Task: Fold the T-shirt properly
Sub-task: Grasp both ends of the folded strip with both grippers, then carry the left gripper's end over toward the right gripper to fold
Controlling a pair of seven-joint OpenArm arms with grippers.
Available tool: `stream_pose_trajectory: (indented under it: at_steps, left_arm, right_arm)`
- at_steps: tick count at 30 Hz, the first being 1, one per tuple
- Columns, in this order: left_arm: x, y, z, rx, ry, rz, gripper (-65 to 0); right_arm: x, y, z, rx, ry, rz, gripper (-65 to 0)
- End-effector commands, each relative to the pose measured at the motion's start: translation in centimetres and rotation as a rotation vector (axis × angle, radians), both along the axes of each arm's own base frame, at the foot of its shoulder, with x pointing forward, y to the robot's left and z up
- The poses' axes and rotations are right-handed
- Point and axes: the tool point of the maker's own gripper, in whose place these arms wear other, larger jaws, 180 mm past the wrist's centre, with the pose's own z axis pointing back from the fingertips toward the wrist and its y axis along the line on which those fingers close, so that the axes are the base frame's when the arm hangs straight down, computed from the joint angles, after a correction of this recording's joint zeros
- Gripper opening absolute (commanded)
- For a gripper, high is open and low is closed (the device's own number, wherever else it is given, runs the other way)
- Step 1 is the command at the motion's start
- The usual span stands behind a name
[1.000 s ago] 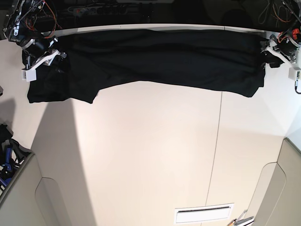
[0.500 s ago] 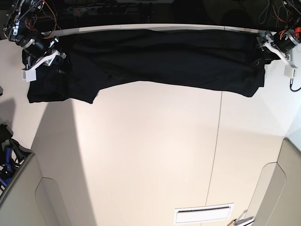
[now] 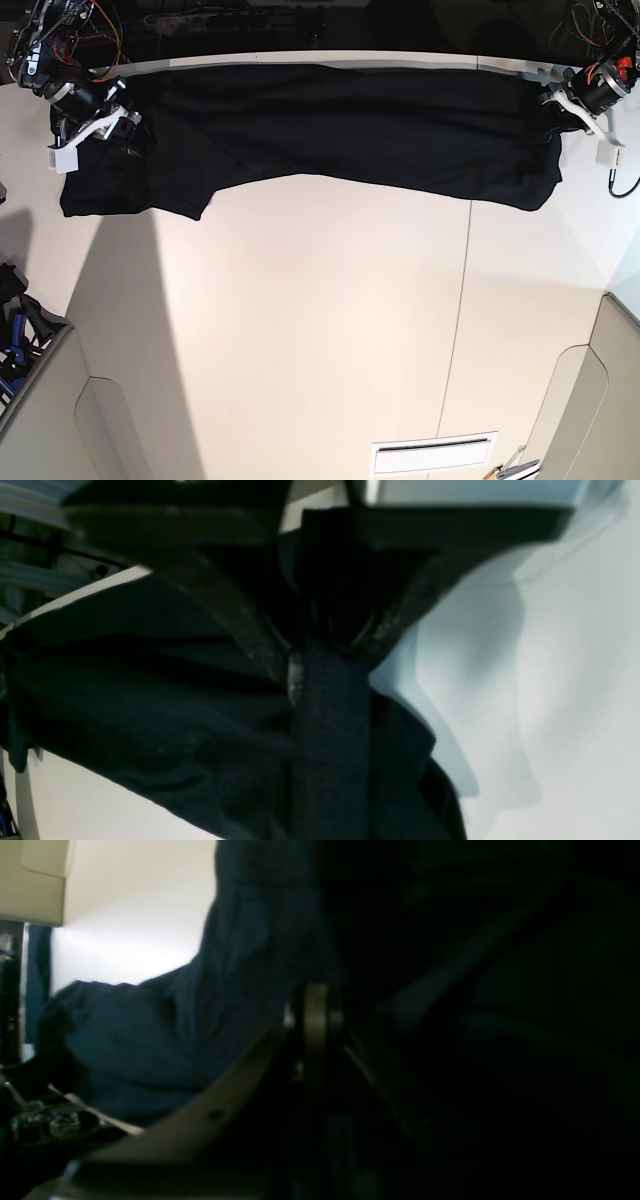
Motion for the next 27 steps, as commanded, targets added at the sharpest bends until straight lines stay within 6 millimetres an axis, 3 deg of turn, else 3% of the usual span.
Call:
stream_pose_trajectory:
  at_steps: [1, 10, 11, 13, 14, 21, 27]
  left_arm:
    - [0.8, 0.5, 1.2, 0.009, -0.050, -0.005, -65.0]
    - [2.3, 0.0, 2.8, 0.051, -0.103, -0.041, -65.0]
    - [2.7, 0.2, 2.8, 0.067, -0.105, -0.045, -65.0]
    - [3.4, 0.5, 2.9, 0.100, -0.111, -0.051, -65.0]
    - [3.7, 0.6, 3.0, 0.112, -0.114, -0.053, -65.0]
    - [5.4, 1.8, 3.9, 0.254, -0.147, -0.073, -65.0]
    - [6.7, 3.5, 6.4, 0.398, -0.190, -0.036, -65.0]
  right_arm:
    - [0.6, -0.2, 1.1, 0.012, -0.043, -0.003, -65.0]
    - [0.0, 1.8, 2.5, 0.143, -0.048, 0.065, -65.0]
    - [0.0, 1.8, 2.5, 0.143, -0.047, 0.065, -62.7]
    - [0.0, 1.6, 2.5, 0.141, -0.047, 0.060, -49.3]
    - [0.0, 1.5, 2.6, 0.137, -0.049, 0.057, -47.6]
    - [0.6, -0.4, 5.2, 0.104, -0.129, 0.019, -47.7]
    - [1.1, -1.8, 7.5, 0.031, -0.195, 0.009, -47.7]
